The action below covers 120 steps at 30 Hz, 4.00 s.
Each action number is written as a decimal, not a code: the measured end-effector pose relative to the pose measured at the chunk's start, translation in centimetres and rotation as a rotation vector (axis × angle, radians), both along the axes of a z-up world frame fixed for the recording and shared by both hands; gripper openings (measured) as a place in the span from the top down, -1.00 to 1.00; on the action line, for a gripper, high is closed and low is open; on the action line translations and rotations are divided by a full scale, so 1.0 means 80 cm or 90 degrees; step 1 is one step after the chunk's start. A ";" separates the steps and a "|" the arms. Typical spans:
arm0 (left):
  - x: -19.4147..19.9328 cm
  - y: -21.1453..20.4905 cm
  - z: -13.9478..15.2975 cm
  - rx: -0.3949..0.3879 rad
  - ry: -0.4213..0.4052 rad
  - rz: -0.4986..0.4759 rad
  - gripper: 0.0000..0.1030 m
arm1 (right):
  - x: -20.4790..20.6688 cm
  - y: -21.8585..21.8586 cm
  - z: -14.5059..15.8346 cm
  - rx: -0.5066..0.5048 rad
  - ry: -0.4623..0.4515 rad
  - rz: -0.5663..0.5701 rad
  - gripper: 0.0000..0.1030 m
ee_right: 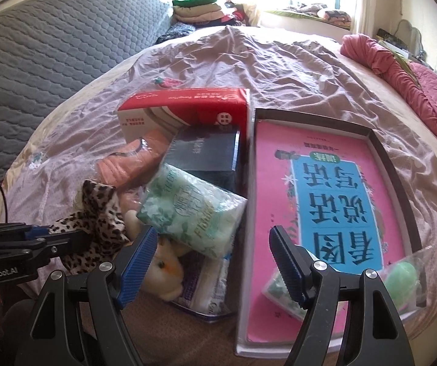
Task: Organize soft objects
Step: 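Move both tools back to the pile and grasp the leopard-print scrunchie with the left tool, then lift the leopard scrunchie with the left tool while the right tool grasps another Flower tissue pack, then carry the scrunchie with the left tool while the right tool carries the tissue pack over the pink tray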
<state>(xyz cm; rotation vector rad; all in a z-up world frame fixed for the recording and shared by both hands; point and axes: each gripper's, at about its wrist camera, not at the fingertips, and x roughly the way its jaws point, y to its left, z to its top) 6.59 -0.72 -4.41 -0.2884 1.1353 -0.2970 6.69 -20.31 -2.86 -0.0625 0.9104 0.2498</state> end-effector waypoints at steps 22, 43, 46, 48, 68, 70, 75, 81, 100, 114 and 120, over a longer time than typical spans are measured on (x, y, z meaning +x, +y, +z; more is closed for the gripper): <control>0.015 0.013 0.010 -0.063 -0.020 -0.011 0.75 | 0.041 0.038 -0.031 -0.071 -0.001 0.104 -0.60; 0.014 0.009 0.029 -0.072 -0.043 -0.015 0.76 | 0.031 0.008 -0.010 0.078 -0.009 0.097 -0.03; 0.015 0.007 0.032 -0.071 -0.044 -0.018 0.76 | 0.030 0.012 -0.011 0.066 -0.012 0.106 -0.07; 0.014 0.006 0.032 -0.072 -0.042 -0.018 0.76 | 0.031 0.016 -0.013 0.037 -0.011 0.108 -0.34; 0.018 0.011 0.021 -0.083 -0.025 -0.016 0.75 | 0.056 0.014 -0.036 0.030 0.008 0.145 -0.49; 0.018 0.011 0.021 -0.085 -0.025 -0.014 0.76 | 0.055 0.009 -0.034 0.051 0.005 0.141 -0.44; 0.016 0.012 0.028 -0.087 -0.034 -0.013 0.75 | 0.047 -0.004 -0.024 0.095 0.002 0.118 -0.34; 0.014 0.008 0.043 -0.086 -0.050 -0.016 0.76 | 0.036 -0.016 -0.002 0.116 -0.021 0.094 -0.32; 0.001 -0.042 0.108 -0.067 -0.114 -0.059 0.76 | 0.003 -0.053 0.071 0.131 -0.098 0.061 -0.27; 0.004 -0.120 0.138 -0.058 -0.143 -0.127 0.76 | -0.028 -0.134 0.110 0.140 -0.142 -0.011 -0.26; 0.007 -0.160 0.130 -0.048 -0.135 -0.160 0.75 | -0.039 -0.170 0.107 0.139 -0.138 -0.046 -0.26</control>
